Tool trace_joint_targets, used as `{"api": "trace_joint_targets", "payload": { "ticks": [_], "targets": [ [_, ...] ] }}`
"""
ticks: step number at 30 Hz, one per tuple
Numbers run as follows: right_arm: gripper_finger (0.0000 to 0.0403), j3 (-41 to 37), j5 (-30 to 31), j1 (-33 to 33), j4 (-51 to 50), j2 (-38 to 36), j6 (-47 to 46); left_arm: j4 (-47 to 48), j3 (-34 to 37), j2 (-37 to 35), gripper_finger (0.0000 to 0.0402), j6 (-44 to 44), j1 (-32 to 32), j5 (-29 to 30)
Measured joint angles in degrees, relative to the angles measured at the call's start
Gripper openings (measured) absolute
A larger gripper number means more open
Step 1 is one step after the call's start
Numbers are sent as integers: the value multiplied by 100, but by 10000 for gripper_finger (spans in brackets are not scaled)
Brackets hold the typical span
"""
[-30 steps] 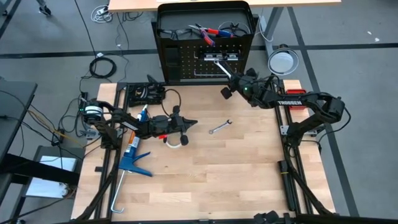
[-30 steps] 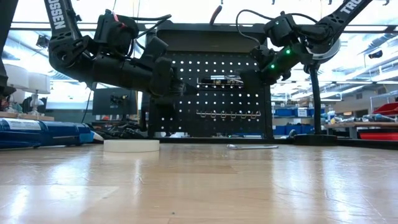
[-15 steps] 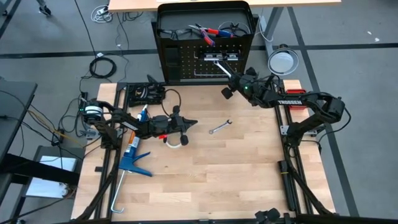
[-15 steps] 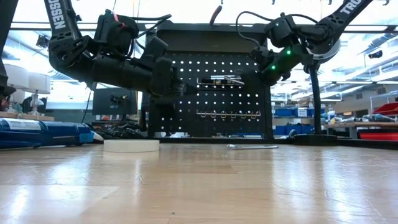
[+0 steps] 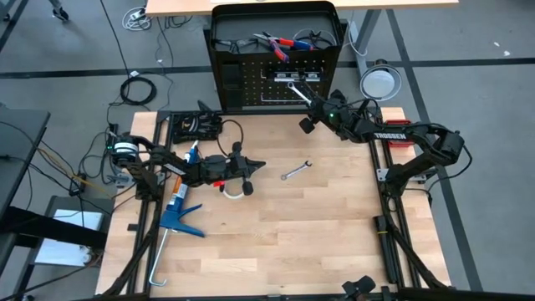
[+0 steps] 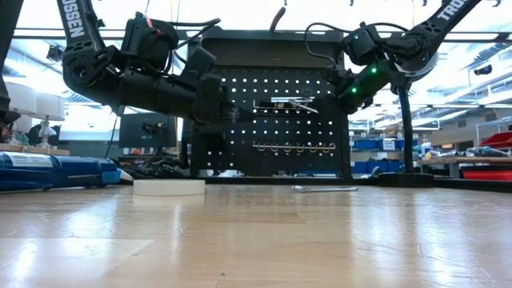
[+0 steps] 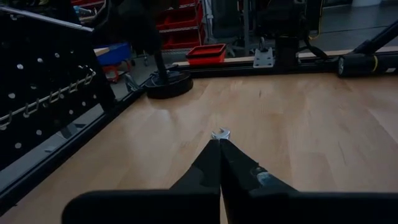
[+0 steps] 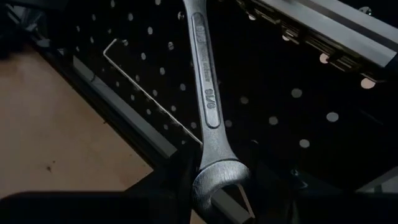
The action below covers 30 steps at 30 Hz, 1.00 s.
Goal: Hang tools onto peg board
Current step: Hang the right silver wrench on the black peg board
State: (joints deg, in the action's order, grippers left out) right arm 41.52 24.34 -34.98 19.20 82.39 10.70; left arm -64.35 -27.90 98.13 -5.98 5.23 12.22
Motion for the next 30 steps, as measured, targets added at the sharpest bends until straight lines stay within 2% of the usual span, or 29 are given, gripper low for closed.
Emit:
{"api": "trace_joint_targets", "payload": {
  "ticks": [11,30],
  "targets": [
    [132,0,-28,-223,-23,0,-31,1,0,0,1,1,0,-1],
    [132,0,116,-109,175,0,-18,-1,0,0,1,-92,0,3]
  ]
}}
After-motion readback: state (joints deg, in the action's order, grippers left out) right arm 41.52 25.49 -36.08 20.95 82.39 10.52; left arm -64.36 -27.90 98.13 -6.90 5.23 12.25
